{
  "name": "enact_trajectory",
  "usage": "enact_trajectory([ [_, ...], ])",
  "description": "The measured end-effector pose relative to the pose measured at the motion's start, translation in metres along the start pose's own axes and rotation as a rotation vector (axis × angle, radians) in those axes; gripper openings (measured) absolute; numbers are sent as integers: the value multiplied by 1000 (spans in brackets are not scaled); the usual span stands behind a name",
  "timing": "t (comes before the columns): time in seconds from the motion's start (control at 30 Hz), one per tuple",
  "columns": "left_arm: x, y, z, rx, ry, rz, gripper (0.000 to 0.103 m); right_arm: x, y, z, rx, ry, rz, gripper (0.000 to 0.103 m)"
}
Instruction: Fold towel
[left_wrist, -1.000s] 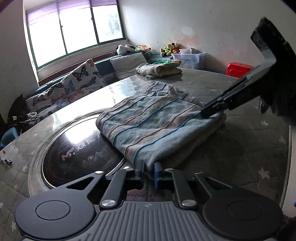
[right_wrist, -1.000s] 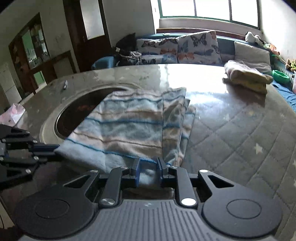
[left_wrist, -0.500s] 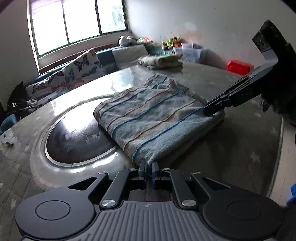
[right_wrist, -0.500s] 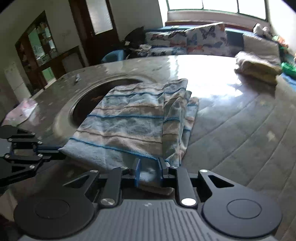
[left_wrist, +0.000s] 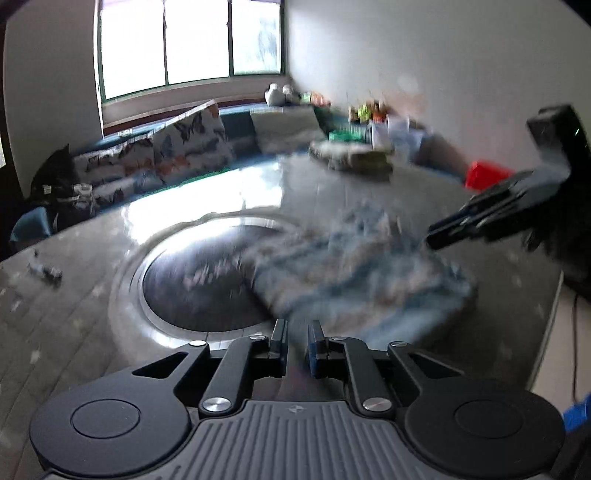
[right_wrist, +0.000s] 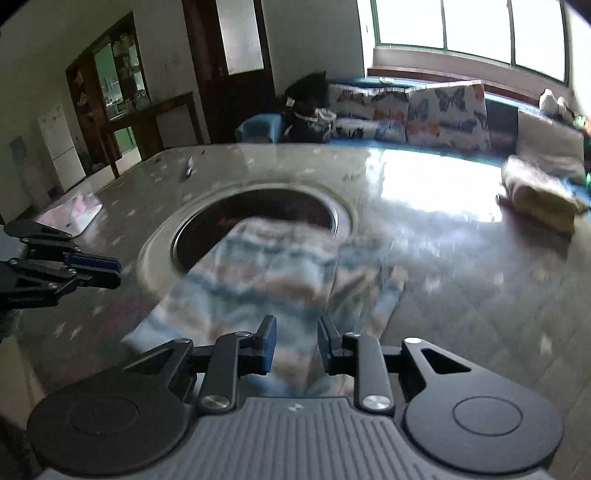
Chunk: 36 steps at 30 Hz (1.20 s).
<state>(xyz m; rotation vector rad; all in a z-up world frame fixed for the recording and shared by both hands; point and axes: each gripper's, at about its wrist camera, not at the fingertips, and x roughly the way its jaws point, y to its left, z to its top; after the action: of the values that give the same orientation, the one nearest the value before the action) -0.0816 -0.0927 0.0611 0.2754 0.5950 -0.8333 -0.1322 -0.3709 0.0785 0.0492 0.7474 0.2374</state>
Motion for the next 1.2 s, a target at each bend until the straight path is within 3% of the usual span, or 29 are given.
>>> enact_trajectory([
  [0.13,34,-6,17,-17,-15,-29,13,27,-3,19,-18,-12,-8,25],
  [0.33,75,-2,10,-4,80,-12,13,66,-16,18,-17,36,-48,21],
  [0.4,79,4,5,-12,109,5,13,68,-27,15,10,44,-61,15],
  [0.5,73,12,5,-19,105,10,14,63,-39,16,40,38,-81,15],
  [0.6,72,13,14,-15,80,6,13,57,-37,25,24,7,-108,17],
  [0.73,92,7,36,-3,54,-20,14,66,-27,42,-3,-10,-62,19],
  [0.97,142,3,66,-2,70,-59,14,103,-29,53,-3,41,-27,19],
  [1.07,156,13,69,-32,86,-52,15,106,-42,48,24,60,-66,19],
  [1.13,164,22,70,-62,97,-44,21,104,-51,44,52,63,-69,26],
  [1.2,170,30,70,-90,107,-35,21,100,-54,45,66,51,-78,28],
])
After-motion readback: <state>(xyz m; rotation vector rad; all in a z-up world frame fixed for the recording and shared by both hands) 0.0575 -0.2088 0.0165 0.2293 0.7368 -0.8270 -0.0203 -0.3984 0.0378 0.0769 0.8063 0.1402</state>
